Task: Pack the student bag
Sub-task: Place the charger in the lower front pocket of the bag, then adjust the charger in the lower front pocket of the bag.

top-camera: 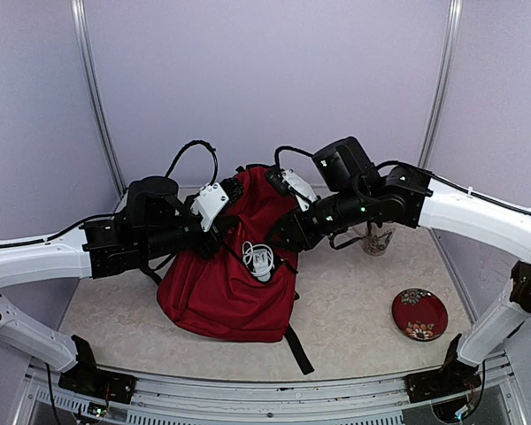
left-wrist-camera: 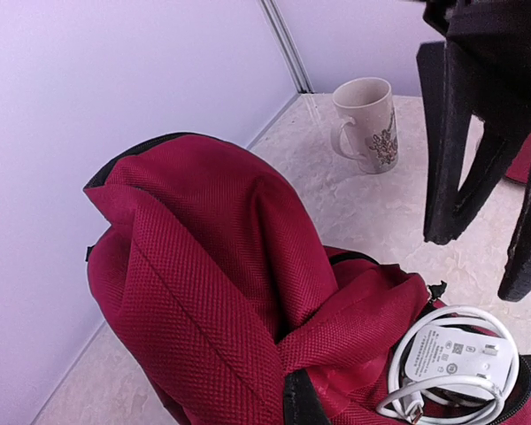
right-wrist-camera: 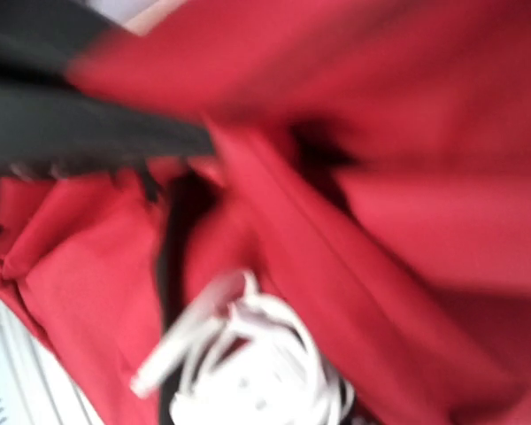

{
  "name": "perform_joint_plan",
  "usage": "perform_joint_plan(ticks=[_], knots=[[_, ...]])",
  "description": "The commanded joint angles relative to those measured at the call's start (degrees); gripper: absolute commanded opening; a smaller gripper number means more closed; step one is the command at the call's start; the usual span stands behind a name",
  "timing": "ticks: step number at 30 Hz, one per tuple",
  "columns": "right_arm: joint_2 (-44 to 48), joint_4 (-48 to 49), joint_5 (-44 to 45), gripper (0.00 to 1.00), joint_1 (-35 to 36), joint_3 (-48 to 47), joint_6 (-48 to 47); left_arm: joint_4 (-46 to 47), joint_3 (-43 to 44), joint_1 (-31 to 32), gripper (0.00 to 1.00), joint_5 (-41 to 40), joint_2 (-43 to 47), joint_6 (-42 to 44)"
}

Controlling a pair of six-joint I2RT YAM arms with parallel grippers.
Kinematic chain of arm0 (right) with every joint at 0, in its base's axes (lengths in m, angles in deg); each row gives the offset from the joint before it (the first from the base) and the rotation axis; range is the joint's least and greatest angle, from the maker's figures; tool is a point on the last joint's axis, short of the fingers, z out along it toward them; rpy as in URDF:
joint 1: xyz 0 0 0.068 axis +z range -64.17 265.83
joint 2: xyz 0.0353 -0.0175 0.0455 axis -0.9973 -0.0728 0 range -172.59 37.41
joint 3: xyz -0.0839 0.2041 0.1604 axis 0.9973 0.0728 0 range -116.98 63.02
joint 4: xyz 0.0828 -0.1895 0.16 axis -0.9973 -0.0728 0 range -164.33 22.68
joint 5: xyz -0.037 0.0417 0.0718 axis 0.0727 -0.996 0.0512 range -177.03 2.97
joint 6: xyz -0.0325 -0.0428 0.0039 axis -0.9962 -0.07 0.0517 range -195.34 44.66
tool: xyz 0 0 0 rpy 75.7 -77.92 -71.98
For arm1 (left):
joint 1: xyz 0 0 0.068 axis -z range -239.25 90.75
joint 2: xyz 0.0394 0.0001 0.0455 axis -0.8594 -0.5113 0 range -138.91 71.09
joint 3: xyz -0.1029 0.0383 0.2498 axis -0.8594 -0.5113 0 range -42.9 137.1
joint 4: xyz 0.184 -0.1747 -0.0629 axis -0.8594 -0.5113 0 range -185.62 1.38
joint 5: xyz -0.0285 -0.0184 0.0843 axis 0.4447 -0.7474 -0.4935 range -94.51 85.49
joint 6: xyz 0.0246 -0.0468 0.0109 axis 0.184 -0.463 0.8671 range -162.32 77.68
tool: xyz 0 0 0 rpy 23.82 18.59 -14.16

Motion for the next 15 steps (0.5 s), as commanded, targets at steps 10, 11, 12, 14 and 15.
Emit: perform_joint_plan(ticks=[10, 11, 12, 14, 15], knots=[[-4.3, 23.5, -16.07, 0.2, -0.95, 11.58, 10.64, 7.52, 4.0, 0.47, 0.0, 3.8, 0.82, -1.04], [-6.13, 23.6, -16.39, 0.18, -0.99, 10.82, 11.18, 7.44, 4.11, 0.58, 0.0, 3.96, 0.75, -1.2], [-7.67, 23.56, -16.32, 0.17, -0.95, 10.03, 11.56, 7.44, 4.19, 0.73, 0.0, 4.25, 0.81, -1.35], [-9.59, 23.37, -13.6, 0.13, -1.02, 9.91, 13.79, 7.47, 4.21, 1.16, 0.0, 5.15, 1.0, -1.4], [-10.04, 23.34, -11.81, 0.12, -1.15, 10.3, 14.55, 7.47, 4.14, 1.34, 0.0, 5.7, 1.11, -1.58]])
